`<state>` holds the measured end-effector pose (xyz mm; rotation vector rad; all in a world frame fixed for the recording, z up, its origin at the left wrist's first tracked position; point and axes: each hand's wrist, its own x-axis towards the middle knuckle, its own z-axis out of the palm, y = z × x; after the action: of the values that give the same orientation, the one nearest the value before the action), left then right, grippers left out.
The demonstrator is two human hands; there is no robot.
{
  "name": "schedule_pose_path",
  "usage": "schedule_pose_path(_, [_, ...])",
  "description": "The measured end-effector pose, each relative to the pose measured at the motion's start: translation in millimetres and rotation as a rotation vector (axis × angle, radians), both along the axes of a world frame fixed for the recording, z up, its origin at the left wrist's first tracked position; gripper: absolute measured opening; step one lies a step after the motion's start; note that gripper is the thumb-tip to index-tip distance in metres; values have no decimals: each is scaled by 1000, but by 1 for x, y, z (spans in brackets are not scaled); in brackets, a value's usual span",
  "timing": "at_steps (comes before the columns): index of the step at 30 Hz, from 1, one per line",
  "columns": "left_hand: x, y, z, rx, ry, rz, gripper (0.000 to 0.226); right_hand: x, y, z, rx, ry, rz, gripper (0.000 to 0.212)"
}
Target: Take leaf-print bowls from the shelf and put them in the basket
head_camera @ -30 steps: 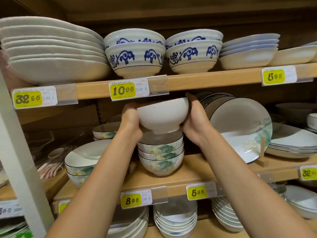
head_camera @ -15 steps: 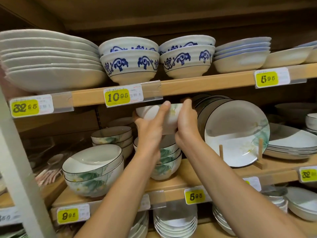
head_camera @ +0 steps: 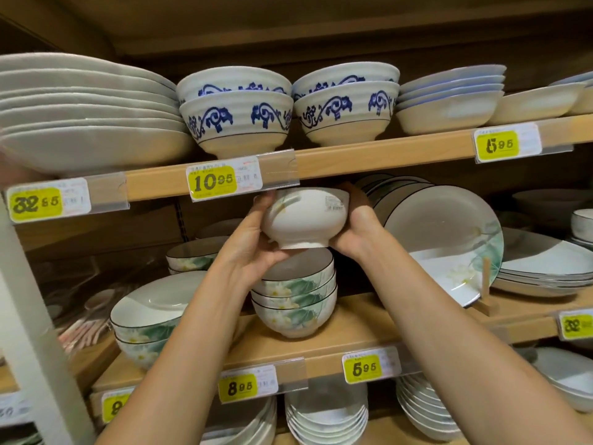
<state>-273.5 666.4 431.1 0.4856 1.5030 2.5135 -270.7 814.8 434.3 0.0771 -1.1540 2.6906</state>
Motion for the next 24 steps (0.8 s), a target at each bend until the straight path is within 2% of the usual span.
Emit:
schedule_pose_path(2, [4,2,-1,-56,5,129,35,0,-7,-1,3,5,-72,33])
schedule_pose_path(4, [9,10,-9,-90,71,268,43,2,-19,-3,97,7,-255,32])
schedule_pose_path(6, [16,16,-17,-116,145,263,58,7,-32,-5,261,36,-448,33])
schedule_pose_path(8, [18,12,-14,-134,194,257,48,12,-38,-8,325,76,-499,35])
schedule_pose_path(10, [13,4,-5,-181,207,295,40,11,-29,-7,252,49,-406,38])
schedule_pose_path(12, [6,-3,-1,-201,163,276,43,7,-15,-2,159,10,-242,41])
schedule_pose_path(14, [2,-4,-2,-158,63,188,40,4,-11,0,131,12,-87,48])
schedule_pose_path(16, [0,-6,-3,-76,-33,133,33,1,-13,0,140,55,-24,50])
schedule_pose_path(21, [-8,-18,-2,75,-154,-100,74,-1,-11,-3,125,113,70,49])
schedule_pose_path(23, [-8,-22,-1,79,-149,-131,79,0,-12,-3,112,118,84,49])
schedule_pose_path(24, [-8,-23,0,60,-128,-117,75,-1,-14,-3,133,123,60,46])
